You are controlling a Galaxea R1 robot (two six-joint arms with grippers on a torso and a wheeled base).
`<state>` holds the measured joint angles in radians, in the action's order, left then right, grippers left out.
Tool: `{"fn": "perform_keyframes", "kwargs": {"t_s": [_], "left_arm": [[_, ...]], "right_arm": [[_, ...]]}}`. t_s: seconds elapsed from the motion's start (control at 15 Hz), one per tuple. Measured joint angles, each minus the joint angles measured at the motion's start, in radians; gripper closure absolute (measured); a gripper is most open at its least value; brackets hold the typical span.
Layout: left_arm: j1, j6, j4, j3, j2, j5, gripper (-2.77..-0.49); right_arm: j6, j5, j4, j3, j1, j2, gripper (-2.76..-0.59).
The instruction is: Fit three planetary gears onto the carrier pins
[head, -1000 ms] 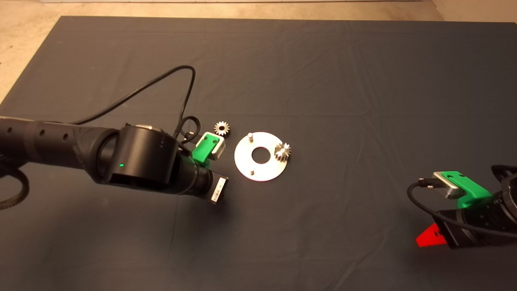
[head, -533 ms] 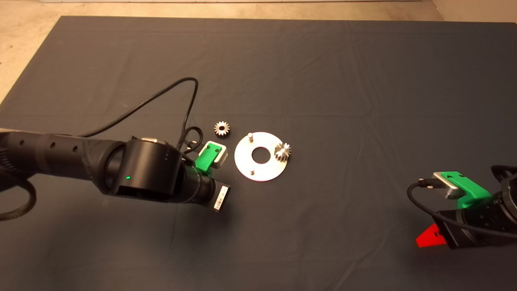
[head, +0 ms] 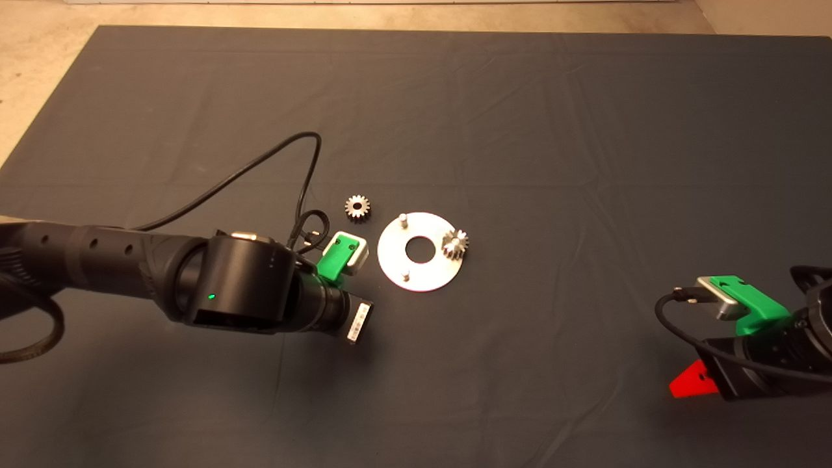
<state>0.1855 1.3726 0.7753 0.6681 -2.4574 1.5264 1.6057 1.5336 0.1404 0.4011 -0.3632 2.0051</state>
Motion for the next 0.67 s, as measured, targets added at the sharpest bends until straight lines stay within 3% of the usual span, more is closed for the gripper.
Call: {"fn": "perform_keyframes", "kwargs": {"t_s": [0.67], "left_arm": [[-0.03,-0.002,0.042,0.011,-0.001,0.0,-1.32]], "right_arm": [[0.0,0.0,0.0,0.0,0.0,0.0,-1.76]]}}
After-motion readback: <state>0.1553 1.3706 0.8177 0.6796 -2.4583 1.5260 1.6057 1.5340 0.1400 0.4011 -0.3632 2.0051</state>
